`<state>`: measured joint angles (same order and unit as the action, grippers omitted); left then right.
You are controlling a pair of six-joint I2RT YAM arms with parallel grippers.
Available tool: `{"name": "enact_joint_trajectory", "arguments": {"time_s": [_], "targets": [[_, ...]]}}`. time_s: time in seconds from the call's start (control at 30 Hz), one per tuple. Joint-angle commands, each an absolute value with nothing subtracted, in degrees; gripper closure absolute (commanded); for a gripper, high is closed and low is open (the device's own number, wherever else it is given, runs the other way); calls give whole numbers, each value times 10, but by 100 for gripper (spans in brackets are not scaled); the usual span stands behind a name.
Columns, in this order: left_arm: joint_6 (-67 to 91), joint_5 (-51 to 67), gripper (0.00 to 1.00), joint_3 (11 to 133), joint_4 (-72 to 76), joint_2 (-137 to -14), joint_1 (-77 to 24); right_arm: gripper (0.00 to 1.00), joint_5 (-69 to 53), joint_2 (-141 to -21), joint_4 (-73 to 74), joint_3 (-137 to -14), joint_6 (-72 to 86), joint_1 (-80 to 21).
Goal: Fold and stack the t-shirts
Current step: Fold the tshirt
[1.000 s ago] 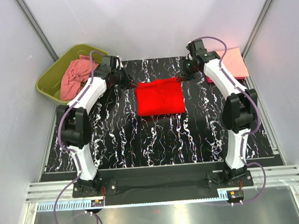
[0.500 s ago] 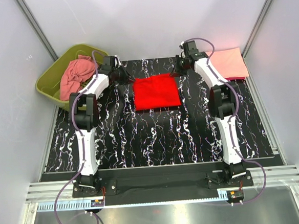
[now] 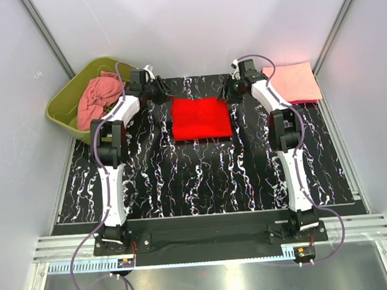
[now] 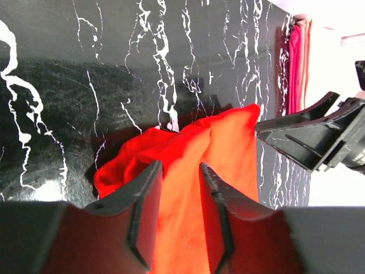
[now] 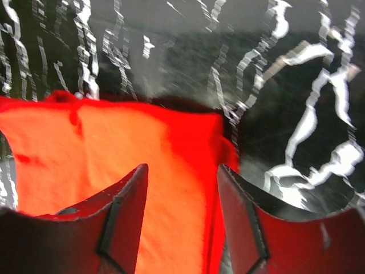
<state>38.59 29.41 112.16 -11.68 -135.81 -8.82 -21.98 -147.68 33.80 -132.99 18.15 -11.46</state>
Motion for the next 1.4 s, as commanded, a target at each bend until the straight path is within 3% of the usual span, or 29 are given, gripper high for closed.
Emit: {"name": "enact_joint_trajectory", "arguments": {"time_s": [0.0,0.33,0.57,0.73,0.87,1.0,1.37], "targets": [[373,313,60,1115,-68,-1287,-97,40,-214,-1405,317,-1301,145,-101],[284,222,58,1120,-178,-1216,-147,35,-250,-1352,365,-1224,120,-102],[286,192,59,1021,-204,-1172,-177,34,-276,-1339,391,-1158,98,-101],[300,136,58,915,-253,-1128,-189,43,-293,-1317,372,-1088,101,-101],[296,150,42,791,-203,-1052,-192,48,-310,-1281,325,-1001,107,-101],[275,143,37,712,-193,-1000,-191,52,-308,-1267,317,-969,102,-101],[306,268,36,659,-33,-1050,-156,65,-325,-1260,277,-934,113,-100]]}}
